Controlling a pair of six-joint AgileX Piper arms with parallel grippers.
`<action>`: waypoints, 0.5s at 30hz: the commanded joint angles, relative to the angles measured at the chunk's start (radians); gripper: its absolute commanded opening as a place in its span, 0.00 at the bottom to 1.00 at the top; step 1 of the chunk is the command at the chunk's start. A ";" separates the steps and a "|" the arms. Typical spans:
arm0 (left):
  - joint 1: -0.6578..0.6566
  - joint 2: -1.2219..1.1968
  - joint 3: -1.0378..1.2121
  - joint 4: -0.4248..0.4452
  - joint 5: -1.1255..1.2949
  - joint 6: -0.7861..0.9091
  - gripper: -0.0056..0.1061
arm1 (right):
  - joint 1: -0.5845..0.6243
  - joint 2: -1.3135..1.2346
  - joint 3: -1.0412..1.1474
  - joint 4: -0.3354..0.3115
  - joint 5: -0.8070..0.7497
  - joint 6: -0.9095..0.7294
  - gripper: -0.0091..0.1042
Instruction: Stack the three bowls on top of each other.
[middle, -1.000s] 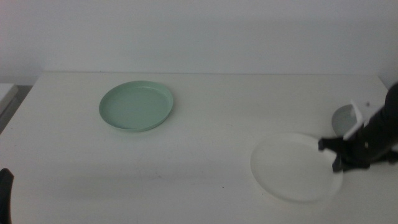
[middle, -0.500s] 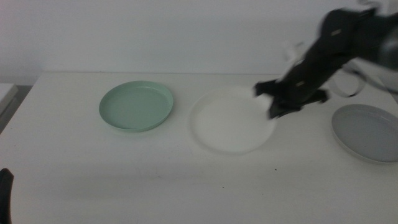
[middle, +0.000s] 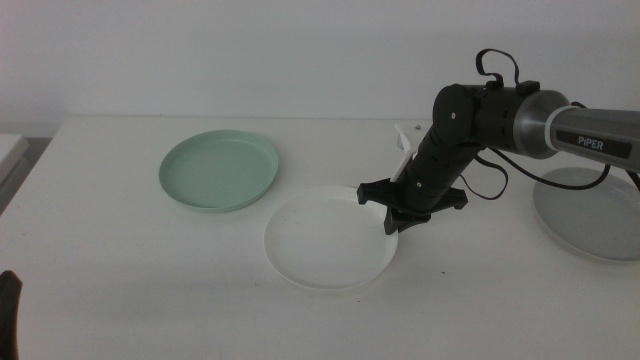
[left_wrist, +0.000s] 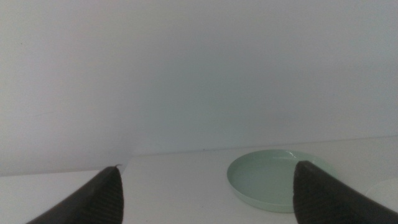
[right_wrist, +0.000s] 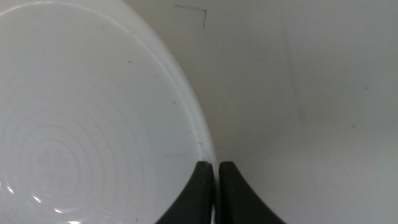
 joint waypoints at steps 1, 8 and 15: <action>0.001 -0.004 0.000 -0.008 -0.010 -0.005 0.89 | 0.002 -0.003 -0.009 -0.021 -0.014 0.004 0.10; 0.001 -0.004 0.000 -0.008 -0.010 -0.005 0.89 | -0.002 -0.041 -0.014 -0.057 0.002 -0.004 0.68; 0.001 -0.004 0.000 -0.008 -0.010 -0.005 0.89 | -0.155 -0.226 -0.159 -0.286 0.127 0.000 0.86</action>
